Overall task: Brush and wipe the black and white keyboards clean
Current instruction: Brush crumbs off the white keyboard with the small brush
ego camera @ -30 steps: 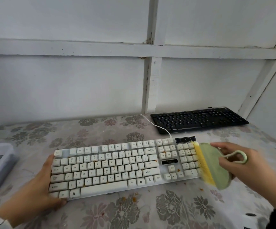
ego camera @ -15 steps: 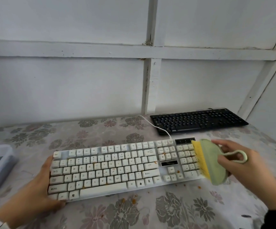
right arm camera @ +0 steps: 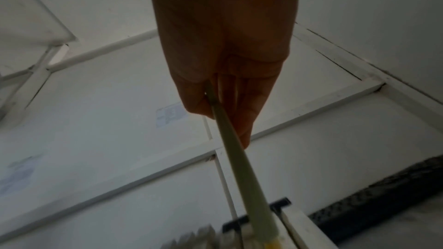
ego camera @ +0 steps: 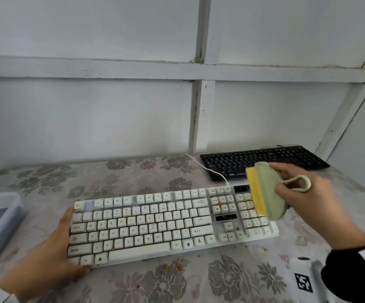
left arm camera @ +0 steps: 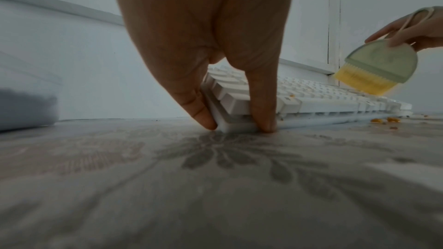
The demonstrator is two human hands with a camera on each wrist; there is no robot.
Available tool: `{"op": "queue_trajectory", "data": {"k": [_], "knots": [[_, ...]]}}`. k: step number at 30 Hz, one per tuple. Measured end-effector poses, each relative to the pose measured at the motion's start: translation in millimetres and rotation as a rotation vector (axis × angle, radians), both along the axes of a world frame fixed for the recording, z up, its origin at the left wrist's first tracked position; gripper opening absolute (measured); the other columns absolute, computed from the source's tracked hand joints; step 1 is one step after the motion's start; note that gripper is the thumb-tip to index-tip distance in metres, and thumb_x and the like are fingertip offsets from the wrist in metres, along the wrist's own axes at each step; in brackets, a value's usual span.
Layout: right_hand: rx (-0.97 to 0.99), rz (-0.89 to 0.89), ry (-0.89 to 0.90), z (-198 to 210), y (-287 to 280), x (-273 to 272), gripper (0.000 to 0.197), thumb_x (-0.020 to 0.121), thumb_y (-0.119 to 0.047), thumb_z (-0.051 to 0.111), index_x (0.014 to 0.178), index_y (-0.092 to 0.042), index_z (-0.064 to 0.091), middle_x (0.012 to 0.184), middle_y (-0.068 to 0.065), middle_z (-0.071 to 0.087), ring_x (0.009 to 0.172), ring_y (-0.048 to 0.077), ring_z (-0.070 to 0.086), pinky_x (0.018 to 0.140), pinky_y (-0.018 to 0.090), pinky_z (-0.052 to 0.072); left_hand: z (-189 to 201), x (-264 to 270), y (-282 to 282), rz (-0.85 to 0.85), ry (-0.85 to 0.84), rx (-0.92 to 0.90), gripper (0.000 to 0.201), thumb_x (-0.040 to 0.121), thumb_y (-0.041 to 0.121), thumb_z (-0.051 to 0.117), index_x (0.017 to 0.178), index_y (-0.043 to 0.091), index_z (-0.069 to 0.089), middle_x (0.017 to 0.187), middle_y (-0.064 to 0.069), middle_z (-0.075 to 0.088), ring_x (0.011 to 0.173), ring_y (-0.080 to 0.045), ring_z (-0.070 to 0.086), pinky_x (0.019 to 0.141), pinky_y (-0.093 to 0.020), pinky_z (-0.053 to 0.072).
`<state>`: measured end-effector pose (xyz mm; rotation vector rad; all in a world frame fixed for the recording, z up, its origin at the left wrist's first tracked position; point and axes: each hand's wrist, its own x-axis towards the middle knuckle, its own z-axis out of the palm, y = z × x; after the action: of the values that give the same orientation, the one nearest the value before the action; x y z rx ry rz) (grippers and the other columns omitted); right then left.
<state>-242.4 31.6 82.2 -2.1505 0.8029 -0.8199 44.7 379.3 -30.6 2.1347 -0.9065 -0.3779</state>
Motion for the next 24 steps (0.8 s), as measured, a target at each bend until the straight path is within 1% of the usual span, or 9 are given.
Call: {"op": "queue_trajectory", "data": {"k": [3,6,10,11,13,16,20,22,24], "knots": [[0.047,0.021,0.077,-18.2,6.4,-11.3,0.052,0.082,0.0,0.062,0.097,-0.05,0.063,0.077,-0.008,0.067,0.053,0.021,0.05,0.047,0.042,0.045,1.5,-0.2,1.2,-0.004,-0.021,0.039,0.124,0.036,0.033,0.082,0.121,0.073,0.0,0.126,0.017,0.051,0.103,-0.003,0.061,0.09,-0.031,0.05],[0.11,0.02,0.119,-21.4,10.6,-23.5,0.054,0.08,0.001,0.063,0.091,-0.051,0.066,0.074,-0.007,0.066,0.053,0.015,0.049,0.045,0.038,0.042,3.0,-1.0,1.8,0.005,-0.035,0.082,0.123,0.036,0.04,0.079,0.119,0.074,-0.006,0.123,0.021,0.049,0.102,-0.001,0.059,0.089,-0.028,0.049],[0.066,-0.031,0.068,0.7,7.0,-27.2,0.057,0.076,0.003,0.064,0.087,-0.052,0.068,0.075,-0.015,0.067,0.05,0.01,0.053,0.044,0.035,0.046,2.5,-1.4,2.0,0.011,-0.036,0.088,0.126,0.037,0.038,0.08,0.121,0.072,-0.007,0.126,0.016,0.049,0.105,-0.005,0.059,0.094,-0.033,0.049],[0.055,-0.039,0.032,7.0,4.6,-25.5,0.054,0.076,0.003,0.063,0.085,-0.05,0.069,0.077,-0.017,0.067,0.052,0.009,0.055,0.045,0.031,0.048,2.9,-1.3,2.0,0.007,-0.031,0.084,0.125,0.038,0.037,0.081,0.121,0.072,-0.006,0.126,0.017,0.05,0.104,-0.005,0.059,0.093,-0.033,0.049],[0.035,-0.042,-0.029,15.1,0.0,-19.5,0.052,0.078,0.002,0.062,0.09,-0.048,0.067,0.081,-0.02,0.067,0.057,0.008,0.058,0.047,0.022,0.05,3.6,-1.7,1.4,-0.005,-0.02,0.065,0.124,0.039,0.034,0.082,0.123,0.07,0.0,0.126,0.017,0.051,0.104,-0.004,0.061,0.092,-0.032,0.051],[0.029,-0.016,-0.055,12.8,1.0,-9.5,0.049,0.08,0.003,0.061,0.097,-0.042,0.065,0.082,-0.019,0.067,0.055,0.008,0.056,0.045,0.018,0.049,1.7,-0.1,1.5,-0.004,-0.001,0.053,0.127,0.039,0.03,0.086,0.128,0.065,0.002,0.125,0.014,0.054,0.102,-0.006,0.063,0.089,-0.034,0.053],[0.06,0.011,0.056,-17.0,8.6,-17.3,0.052,0.082,0.003,0.062,0.093,-0.047,0.064,0.079,-0.014,0.067,0.049,0.011,0.049,0.044,0.022,0.041,1.1,-0.4,1.7,0.023,-0.01,0.085,0.13,0.035,0.036,0.083,0.122,0.071,-0.007,0.12,0.017,0.054,0.098,-0.006,0.064,0.087,-0.034,0.053],[0.08,0.004,0.082,-27.1,10.2,-26.3,0.051,0.08,0.002,0.063,0.089,-0.048,0.068,0.077,-0.013,0.067,0.052,0.013,0.052,0.046,0.022,0.041,0.0,1.0,2.3,0.015,-0.01,0.076,0.129,0.036,0.038,0.084,0.126,0.068,-0.003,0.122,0.019,0.053,0.099,-0.004,0.063,0.089,-0.033,0.052],[0.078,-0.004,0.116,-25.8,11.4,-30.9,0.053,0.078,0.003,0.064,0.087,-0.049,0.068,0.075,-0.015,0.066,0.06,0.014,0.056,0.046,0.019,0.041,-0.9,2.1,2.9,0.007,-0.005,0.084,0.129,0.038,0.037,0.086,0.13,0.063,-0.001,0.125,0.016,0.053,0.101,-0.006,0.063,0.089,-0.035,0.053]]}}
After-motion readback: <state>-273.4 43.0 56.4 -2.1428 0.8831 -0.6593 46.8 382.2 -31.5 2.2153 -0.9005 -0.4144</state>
